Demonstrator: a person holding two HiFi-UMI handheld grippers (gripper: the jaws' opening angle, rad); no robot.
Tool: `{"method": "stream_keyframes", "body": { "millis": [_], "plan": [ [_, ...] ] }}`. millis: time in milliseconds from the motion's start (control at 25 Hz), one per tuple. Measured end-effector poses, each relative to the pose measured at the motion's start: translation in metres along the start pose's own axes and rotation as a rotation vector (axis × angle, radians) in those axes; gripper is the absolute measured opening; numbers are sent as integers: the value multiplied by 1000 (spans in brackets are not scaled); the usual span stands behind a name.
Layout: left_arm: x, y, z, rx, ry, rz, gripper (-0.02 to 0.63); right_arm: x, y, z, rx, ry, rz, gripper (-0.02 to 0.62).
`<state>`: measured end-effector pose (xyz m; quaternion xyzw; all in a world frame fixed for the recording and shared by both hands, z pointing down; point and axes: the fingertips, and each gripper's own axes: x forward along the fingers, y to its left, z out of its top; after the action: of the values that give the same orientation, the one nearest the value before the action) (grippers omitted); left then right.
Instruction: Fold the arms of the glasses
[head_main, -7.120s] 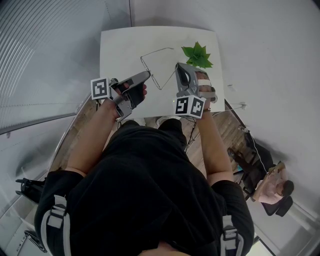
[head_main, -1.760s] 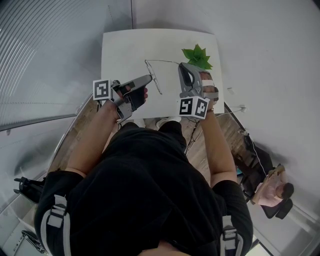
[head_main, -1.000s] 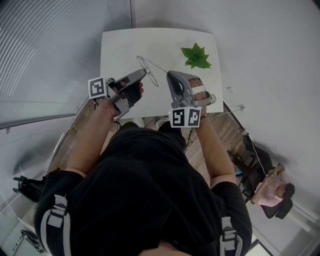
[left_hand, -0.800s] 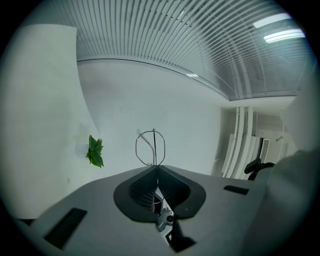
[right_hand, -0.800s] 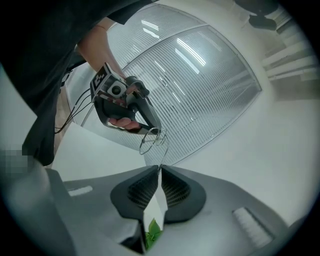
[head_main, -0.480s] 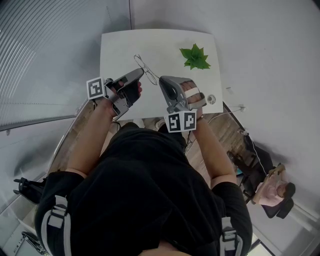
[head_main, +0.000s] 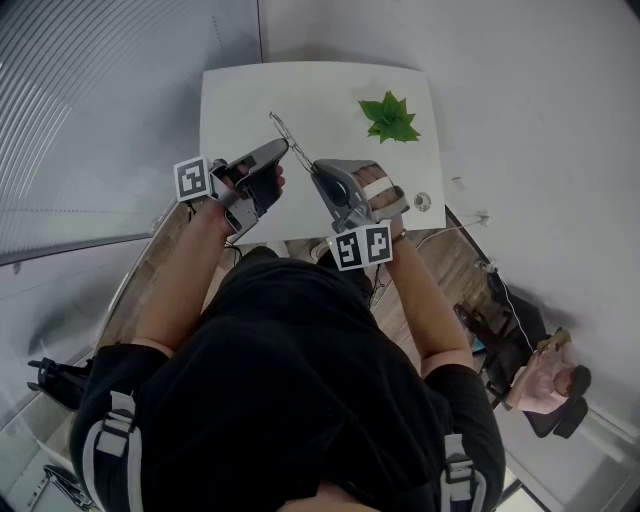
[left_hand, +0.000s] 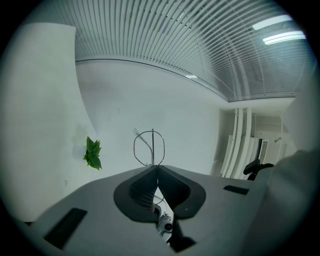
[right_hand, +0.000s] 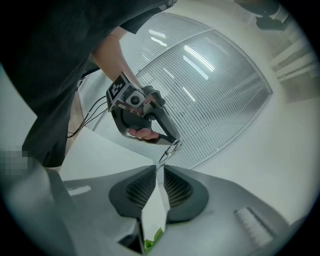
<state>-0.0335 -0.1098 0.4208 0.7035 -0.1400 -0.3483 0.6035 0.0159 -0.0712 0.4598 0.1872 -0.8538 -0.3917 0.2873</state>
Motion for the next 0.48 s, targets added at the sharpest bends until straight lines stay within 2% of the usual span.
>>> {"method": "stream_keyframes", "body": {
  "millis": [320,480],
  "plan": [
    [0,7,3,2,-1,16,11,-4,0,-8,69,-8,-4,118],
    [0,6,6,5,-2,19,11,-15,-11,-13,199,-33,-42,118]
  ]
}}
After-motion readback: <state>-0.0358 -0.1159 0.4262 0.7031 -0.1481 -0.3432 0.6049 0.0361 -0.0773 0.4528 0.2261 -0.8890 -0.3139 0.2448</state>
